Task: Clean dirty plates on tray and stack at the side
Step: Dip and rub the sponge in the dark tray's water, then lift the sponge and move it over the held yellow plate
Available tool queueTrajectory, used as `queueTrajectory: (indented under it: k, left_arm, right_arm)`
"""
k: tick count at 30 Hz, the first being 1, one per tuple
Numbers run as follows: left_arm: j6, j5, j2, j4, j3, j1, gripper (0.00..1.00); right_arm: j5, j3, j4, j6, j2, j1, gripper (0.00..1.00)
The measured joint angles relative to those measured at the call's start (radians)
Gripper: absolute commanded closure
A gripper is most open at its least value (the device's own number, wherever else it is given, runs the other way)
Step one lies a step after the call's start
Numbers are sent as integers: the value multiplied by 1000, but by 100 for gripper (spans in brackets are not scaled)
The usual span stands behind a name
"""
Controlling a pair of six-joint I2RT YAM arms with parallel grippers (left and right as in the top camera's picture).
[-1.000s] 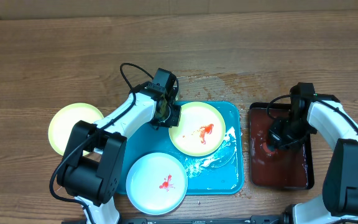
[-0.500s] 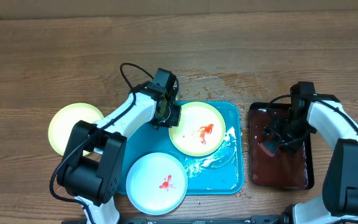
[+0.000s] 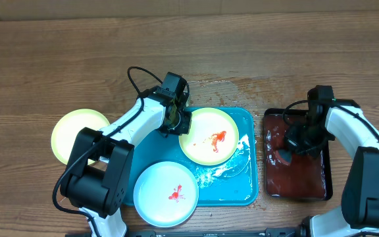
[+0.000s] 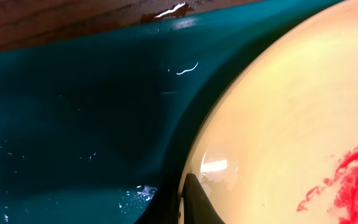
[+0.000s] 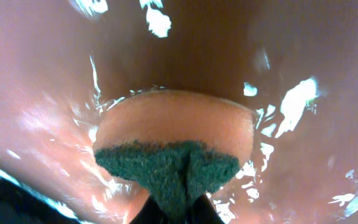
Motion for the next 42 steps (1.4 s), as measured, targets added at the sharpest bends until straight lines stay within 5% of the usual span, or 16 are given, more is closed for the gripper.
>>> queueTrajectory:
  k: [9,21,35,42]
  left_arm:
    - [0,0,0,-10,2,0,96]
    - [0,0,0,-20,3,0,96]
    - [-36,0,0,-23,3,0,96]
    - [-126,0,0,-32,3,0,96]
  right_arm:
    - [19,240,-164,-46,-4,0,96]
    - [14,-55,48,-68,-5,0,96]
    - [-2,236,-196,-140,-116,0,96]
    - [-173,245,-208,-312,-134,55,96]
